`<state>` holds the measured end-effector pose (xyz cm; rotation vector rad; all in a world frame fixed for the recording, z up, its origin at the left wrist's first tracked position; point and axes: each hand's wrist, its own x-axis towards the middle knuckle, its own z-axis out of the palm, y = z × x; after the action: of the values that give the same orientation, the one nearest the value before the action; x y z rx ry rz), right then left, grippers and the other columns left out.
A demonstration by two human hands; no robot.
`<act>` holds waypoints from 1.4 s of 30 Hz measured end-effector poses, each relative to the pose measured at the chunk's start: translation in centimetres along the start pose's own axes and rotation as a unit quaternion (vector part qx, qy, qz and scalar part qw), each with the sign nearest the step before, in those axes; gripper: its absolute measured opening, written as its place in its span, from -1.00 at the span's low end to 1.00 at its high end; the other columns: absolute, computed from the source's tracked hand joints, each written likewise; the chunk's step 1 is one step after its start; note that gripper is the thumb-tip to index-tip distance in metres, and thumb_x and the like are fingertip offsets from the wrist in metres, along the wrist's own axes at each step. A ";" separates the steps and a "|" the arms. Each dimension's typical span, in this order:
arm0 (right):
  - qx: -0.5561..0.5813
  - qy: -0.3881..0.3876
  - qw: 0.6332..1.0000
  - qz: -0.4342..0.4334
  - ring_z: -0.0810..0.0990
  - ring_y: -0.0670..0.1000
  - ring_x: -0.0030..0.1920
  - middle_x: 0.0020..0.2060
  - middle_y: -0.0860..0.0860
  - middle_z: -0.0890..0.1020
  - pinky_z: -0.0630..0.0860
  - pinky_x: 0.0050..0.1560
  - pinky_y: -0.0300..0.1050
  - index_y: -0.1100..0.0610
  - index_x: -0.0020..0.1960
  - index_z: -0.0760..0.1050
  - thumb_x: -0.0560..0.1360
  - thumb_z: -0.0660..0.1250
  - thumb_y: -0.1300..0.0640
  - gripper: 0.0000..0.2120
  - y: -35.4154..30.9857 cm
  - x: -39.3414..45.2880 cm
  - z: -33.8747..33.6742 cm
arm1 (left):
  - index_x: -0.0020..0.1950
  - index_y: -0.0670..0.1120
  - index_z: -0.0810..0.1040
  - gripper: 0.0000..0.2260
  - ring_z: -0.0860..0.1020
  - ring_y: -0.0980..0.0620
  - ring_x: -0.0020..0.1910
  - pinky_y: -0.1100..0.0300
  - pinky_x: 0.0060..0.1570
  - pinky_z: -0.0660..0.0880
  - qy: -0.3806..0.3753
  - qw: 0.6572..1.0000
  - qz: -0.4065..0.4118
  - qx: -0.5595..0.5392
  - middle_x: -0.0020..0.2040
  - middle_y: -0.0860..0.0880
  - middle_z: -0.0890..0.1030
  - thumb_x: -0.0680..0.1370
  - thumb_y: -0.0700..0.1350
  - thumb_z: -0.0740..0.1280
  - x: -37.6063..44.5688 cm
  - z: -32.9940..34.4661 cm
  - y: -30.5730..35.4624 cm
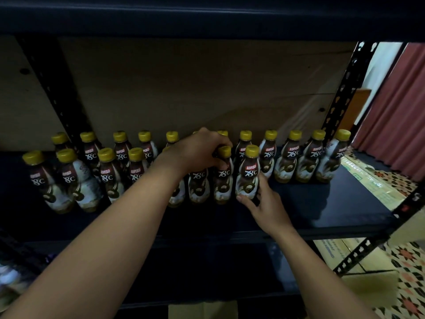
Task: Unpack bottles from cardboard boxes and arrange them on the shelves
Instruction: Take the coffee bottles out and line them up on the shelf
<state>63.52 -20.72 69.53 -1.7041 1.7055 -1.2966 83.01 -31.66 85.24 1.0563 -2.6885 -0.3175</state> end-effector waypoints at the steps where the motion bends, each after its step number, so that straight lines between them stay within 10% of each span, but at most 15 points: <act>1: -0.001 -0.001 1.000 0.000 0.46 -0.25 0.36 0.36 -0.21 0.52 0.44 0.37 -0.16 -0.22 0.59 0.10 0.55 0.45 0.01 -0.25 0.0 0.0 0.0 | 0.35 0.12 0.56 -0.51 0.59 -0.01 0.13 0.02 0.17 0.56 -0.001 1.000 -0.003 0.001 0.18 -0.03 0.61 0.45 0.04 0.57 0.0 0.0 0.0; 18: 0.016 0.000 1.000 0.007 0.43 -0.19 0.42 0.44 -0.21 0.45 0.44 0.43 0.02 -0.23 0.62 0.00 0.54 0.46 -0.04 -0.16 -0.3 -0.3 0.0 | 0.52 0.16 0.38 -0.37 0.45 -0.10 0.36 -0.06 0.42 0.39 0.012 1.000 0.004 0.021 0.36 -0.06 0.52 0.49 0.15 0.50 -0.3 0.6 -0.7; 22: 0.031 0.061 0.997 0.035 0.34 -0.16 0.47 0.52 -0.13 0.34 0.37 0.49 0.02 -0.18 0.63 -0.02 0.48 0.51 -0.09 -0.07 -0.7 -0.6 -0.4 | 0.60 0.07 0.28 -0.30 0.25 -0.07 0.45 -0.04 0.55 -0.01 0.115 0.988 0.069 0.082 0.46 0.00 0.39 0.52 0.11 0.48 -2.3 1.4 -0.2; 29: -0.057 0.206 0.970 -0.116 0.42 -0.15 0.14 0.19 -0.09 0.34 0.38 0.20 -0.38 0.14 0.35 0.38 0.47 0.53 0.02 -0.44 -2.5 -4.5 0.7 | 0.36 -0.08 0.59 -0.64 0.48 -0.13 0.19 0.09 0.08 0.25 0.335 0.933 0.115 0.066 0.22 -0.06 0.59 0.55 -0.13 0.44 -9.9 6.8 0.5; 34: -0.099 0.114 0.962 -0.226 0.49 0.05 0.05 0.03 0.13 0.48 0.49 0.05 -0.15 0.19 0.18 0.43 0.49 0.50 0.13 -0.64 0.0 -10.7 5.8 | 0.10 -0.14 0.70 -0.82 0.59 -0.12 -0.07 0.00 -0.13 0.36 0.352 0.925 0.122 0.076 -0.02 -0.06 0.67 0.51 -0.27 0.43 -16.4 14.6 0.4; 42: -0.112 -0.081 0.989 -0.053 0.50 0.07 0.08 0.07 0.04 0.46 0.53 0.10 0.10 0.21 0.24 0.48 0.54 0.45 0.10 -0.65 15.6 -21.6 18.8 | 0.23 -0.12 0.61 -0.74 0.54 -0.08 0.04 0.08 -0.01 0.37 0.172 0.981 -0.090 -0.017 0.05 -0.02 0.61 0.54 -0.28 0.39 -27.3 39.8 -7.6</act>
<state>73.88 -9.35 40.76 -1.9937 1.7389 -1.0068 95.57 -13.68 41.58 1.2213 -2.2827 -0.1904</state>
